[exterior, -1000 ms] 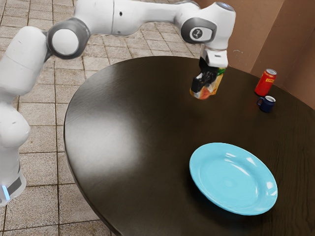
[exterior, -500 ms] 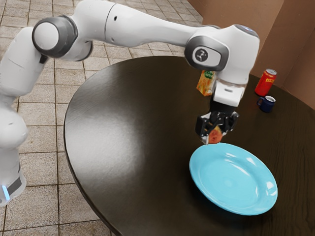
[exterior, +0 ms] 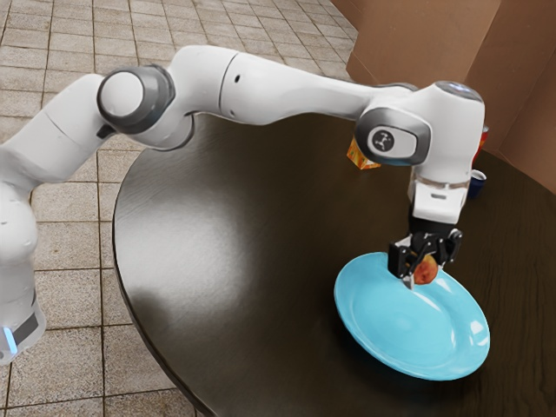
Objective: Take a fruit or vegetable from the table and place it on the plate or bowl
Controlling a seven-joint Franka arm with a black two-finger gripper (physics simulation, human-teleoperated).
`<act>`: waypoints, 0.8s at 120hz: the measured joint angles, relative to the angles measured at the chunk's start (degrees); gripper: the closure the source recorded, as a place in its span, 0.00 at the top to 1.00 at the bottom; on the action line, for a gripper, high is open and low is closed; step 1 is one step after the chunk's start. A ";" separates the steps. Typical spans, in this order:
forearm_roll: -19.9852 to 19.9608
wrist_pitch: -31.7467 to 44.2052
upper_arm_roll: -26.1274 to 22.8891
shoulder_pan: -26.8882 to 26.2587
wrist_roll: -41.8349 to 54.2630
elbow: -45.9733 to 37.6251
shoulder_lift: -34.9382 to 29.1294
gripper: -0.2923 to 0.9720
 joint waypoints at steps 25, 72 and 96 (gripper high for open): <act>0.62 2.55 0.59 -1.16 -0.03 -0.08 1.81 0.40; 0.49 5.59 3.33 -1.01 0.01 -0.08 4.00 0.63; 0.17 5.82 3.44 0.09 0.06 -0.18 3.09 0.74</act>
